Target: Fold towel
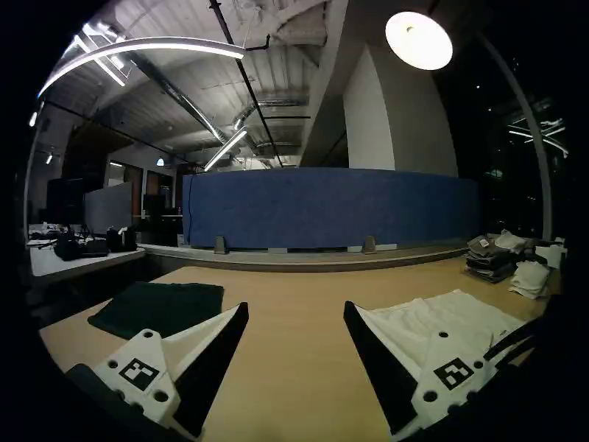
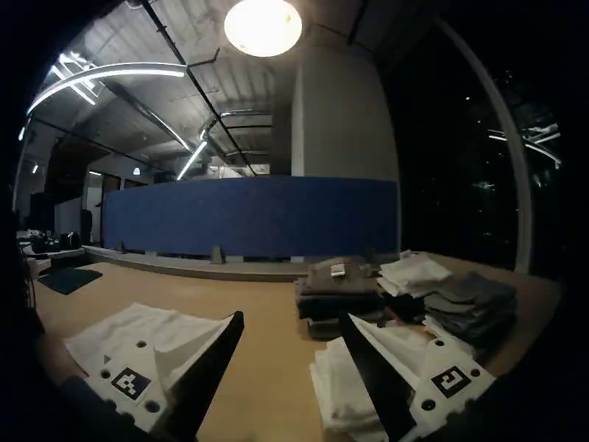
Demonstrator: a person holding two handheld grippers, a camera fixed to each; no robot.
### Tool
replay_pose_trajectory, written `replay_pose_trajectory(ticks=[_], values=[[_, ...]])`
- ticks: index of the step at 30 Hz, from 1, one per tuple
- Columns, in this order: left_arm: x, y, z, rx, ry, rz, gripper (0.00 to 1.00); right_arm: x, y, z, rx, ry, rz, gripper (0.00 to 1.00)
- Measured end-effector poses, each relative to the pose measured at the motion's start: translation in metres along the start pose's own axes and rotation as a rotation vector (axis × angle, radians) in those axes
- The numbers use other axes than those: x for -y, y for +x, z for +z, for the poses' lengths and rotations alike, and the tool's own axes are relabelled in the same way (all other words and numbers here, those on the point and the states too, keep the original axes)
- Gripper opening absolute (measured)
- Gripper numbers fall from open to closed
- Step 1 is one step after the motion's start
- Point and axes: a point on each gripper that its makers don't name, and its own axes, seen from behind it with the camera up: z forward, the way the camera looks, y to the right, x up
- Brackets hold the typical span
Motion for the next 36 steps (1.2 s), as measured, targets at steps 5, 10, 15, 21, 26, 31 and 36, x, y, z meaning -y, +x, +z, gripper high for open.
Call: replay_pose_trajectory(ticks=[5,10,15,21,26,31,36], values=[[0.000,0.000,0.000,0.000,0.000,0.000,0.96,0.000,-0.001,-0.001,0.000,0.000,0.000,1.00],[-0.001,0.000,0.000,0.000,0.000,0.000,0.96,0.000,-0.002,-0.001,0.000,0.000,0.001,1.00],[-0.001,0.000,-0.001,0.000,0.000,0.001,0.96,0.000,-0.001,-0.001,0.000,0.000,0.001,1.00],[0.000,0.001,-0.001,0.001,0.009,0.006,0.96,-0.003,0.005,-0.001,-0.012,-0.009,-0.006,1.00],[0.001,0.020,0.000,-0.007,0.005,0.020,0.96,-0.005,0.026,-0.004,-0.024,-0.023,-0.043,1.00],[0.000,0.066,0.003,-0.011,-0.002,0.014,0.96,0.002,0.061,-0.008,0.005,-0.018,-0.049,1.00],[-0.001,0.126,0.004,-0.023,-0.010,0.023,0.96,0.012,0.112,-0.015,0.017,-0.012,-0.028,1.00]])
